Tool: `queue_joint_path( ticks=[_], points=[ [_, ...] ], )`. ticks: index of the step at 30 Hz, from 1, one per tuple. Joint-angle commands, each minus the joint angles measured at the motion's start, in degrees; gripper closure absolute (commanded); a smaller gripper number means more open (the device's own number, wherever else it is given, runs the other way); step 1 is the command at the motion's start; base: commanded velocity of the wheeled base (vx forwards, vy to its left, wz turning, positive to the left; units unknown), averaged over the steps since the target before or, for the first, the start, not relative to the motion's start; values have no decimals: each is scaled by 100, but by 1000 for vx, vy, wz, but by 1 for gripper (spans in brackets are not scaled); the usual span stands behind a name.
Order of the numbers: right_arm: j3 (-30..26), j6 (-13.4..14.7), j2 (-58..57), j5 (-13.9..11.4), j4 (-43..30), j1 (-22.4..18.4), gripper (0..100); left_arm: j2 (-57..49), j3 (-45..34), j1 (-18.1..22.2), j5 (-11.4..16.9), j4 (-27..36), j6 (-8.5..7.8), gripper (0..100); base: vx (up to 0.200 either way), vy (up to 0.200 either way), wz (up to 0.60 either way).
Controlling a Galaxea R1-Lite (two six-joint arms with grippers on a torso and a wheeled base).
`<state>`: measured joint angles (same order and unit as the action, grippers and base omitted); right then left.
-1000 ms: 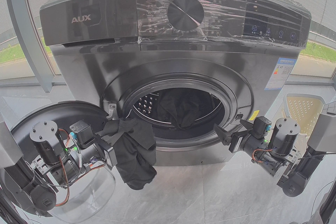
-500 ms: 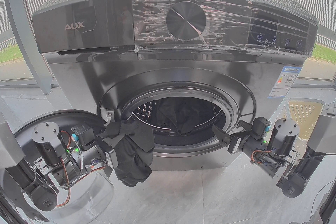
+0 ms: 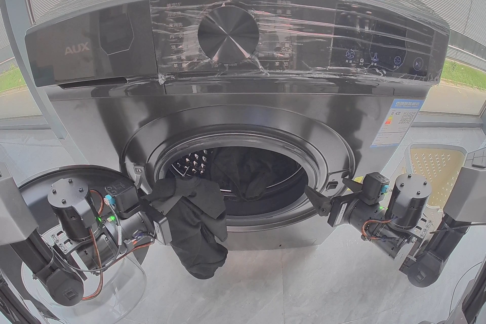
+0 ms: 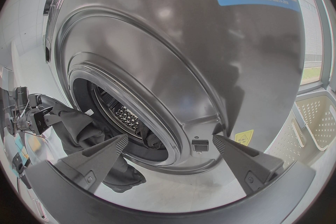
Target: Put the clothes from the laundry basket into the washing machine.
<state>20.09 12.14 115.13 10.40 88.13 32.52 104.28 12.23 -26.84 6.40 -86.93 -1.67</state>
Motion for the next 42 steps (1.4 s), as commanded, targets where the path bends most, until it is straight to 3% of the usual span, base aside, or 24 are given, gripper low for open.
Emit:
queue_joint_path(
  ticks=[1,6,9,13,20,26,30,32,34,35,42],
  points=[
    [21,-10,1,15,56,0,0,58,-45,-5,2,1,-18,100,0,0,0],
    [30,-19,-43,24,56,149,0,242,8,-612,10,10,53,100,0,0,0],
    [-31,-10,-17,15,47,246,0,769,351,-761,2,1,0,100,0,0,0],
    [-365,-28,-43,15,47,474,0,1174,430,-928,37,1,62,100,0,0,0],
    [-1156,-72,-78,-29,47,914,0,1604,1027,-884,10,-8,158,100,0,0,0],
    [-1490,-63,-254,-38,47,1309,0,1859,1511,-858,2,1,475,100,0,0,0],
    [-1614,-63,-280,-73,47,1573,0,2123,1818,-752,-16,1,475,100,0,0,0],
    [-1640,-63,-333,-117,47,1801,0,2422,2381,-673,-130,1,475,100,0,0,0],
    [-1640,-63,-333,-117,47,1801,0,2422,2381,-673,-130,1,475,100,0,0,0],
    [-1631,-63,-333,-108,47,1898,0,2694,2935,-612,-201,1,492,100,0,0,0],
    [-1622,-63,-324,-108,47,1872,0,3476,4253,-585,-306,71,501,100,0,0,0]
  ],
)
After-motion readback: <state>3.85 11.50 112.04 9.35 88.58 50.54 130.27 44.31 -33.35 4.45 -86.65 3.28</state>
